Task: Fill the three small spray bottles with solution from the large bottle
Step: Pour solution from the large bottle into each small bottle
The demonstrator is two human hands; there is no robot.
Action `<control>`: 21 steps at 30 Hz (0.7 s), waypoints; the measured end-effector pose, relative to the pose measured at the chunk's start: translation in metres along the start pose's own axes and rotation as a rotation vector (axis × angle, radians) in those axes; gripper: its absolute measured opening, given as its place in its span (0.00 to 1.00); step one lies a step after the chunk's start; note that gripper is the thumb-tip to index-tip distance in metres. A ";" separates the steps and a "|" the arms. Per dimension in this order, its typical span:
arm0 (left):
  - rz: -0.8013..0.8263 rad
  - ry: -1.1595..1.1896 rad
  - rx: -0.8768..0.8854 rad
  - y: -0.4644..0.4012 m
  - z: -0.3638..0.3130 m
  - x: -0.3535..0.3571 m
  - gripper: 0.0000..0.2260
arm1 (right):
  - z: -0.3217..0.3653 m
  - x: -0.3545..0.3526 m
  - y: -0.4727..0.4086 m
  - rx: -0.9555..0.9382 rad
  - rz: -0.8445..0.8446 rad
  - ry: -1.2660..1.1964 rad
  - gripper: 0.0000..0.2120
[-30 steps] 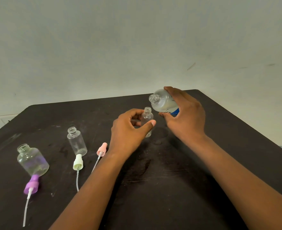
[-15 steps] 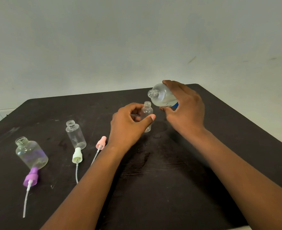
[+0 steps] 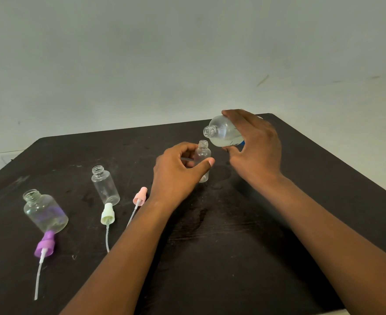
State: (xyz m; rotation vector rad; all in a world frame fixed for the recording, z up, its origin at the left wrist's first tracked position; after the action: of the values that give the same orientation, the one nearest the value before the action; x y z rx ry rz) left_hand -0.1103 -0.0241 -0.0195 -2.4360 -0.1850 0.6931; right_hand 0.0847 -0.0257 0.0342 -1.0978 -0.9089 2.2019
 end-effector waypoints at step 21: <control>0.021 0.004 0.001 0.000 0.000 0.003 0.15 | 0.003 0.001 0.002 -0.033 -0.001 0.020 0.37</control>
State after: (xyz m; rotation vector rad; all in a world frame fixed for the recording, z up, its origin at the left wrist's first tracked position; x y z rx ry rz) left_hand -0.1082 -0.0236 -0.0210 -2.4412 -0.1579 0.6969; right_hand 0.0814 -0.0271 0.0333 -1.1321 -0.9399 2.1783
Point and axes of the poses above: each hand's wrist, its own y-axis away from the middle knuckle, its own x-axis out of the palm, z = x × y, the point moved 10 cm from there along -y, towards the middle knuckle, and after that the axes turned 12 degrees about x, right-handed, at the moved point
